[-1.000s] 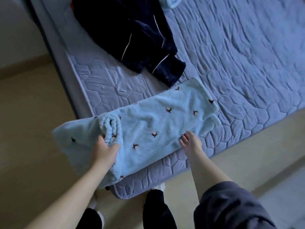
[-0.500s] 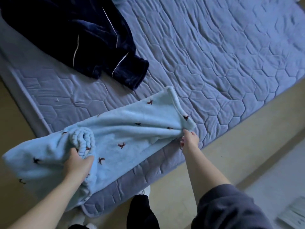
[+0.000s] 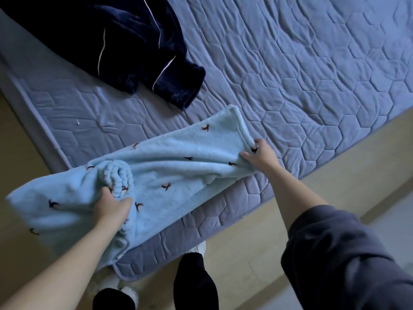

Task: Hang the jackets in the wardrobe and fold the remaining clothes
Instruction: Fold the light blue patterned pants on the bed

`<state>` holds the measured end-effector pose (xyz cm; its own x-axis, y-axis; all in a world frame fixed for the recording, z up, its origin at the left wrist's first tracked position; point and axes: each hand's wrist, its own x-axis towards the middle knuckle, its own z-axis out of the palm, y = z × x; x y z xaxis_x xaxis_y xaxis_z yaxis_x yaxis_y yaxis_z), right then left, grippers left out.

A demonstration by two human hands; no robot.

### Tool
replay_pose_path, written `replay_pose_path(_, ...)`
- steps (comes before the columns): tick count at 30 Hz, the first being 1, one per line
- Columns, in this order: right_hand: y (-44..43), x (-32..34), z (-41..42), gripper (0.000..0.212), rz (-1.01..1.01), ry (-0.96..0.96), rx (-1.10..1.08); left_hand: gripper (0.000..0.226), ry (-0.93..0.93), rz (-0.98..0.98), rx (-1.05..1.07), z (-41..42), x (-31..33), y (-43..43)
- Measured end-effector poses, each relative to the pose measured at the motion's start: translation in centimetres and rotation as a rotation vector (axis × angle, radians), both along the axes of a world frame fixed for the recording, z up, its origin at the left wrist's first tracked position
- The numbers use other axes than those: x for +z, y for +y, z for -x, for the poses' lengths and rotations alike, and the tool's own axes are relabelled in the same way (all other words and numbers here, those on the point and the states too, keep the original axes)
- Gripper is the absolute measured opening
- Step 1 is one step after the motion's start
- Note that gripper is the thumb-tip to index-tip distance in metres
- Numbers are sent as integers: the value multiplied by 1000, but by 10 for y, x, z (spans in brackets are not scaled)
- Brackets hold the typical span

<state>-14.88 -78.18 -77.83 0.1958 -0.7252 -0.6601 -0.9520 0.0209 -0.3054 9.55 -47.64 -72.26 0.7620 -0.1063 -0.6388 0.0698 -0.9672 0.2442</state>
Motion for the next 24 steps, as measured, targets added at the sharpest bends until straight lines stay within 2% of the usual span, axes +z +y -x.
replay_pose_path(3, -16, 6, -12, 44, -63, 53, 114, 23, 4, 0, -2, 1, -4, 1)
replay_pose_path(6, -26, 14, -25, 27, -114, -68, 53, 22, -1, -2, -13, 3, -4, 6)
replay_pose_path(10, -21, 36, -36, 29, -192, -215, -96, 21, 18, -34, -15, 1, 9, 12)
replay_pose_path(13, -13, 71, -35, 22, -138, -269, -77, 20, -4, 9, 0, -5, 40, 12)
replay_pose_path(16, -8, 124, -30, 17, -83, -281, -23, 21, -49, 43, 22, -24, 94, 11)
replay_pose_path(20, -7, 218, -21, 27, 18, -252, 8, 41, -162, 38, 4, -67, 199, 18)
replay_pose_path(24, -1, 323, -12, 29, 105, -243, -14, 23, -274, -2, 8, -108, 307, 31)
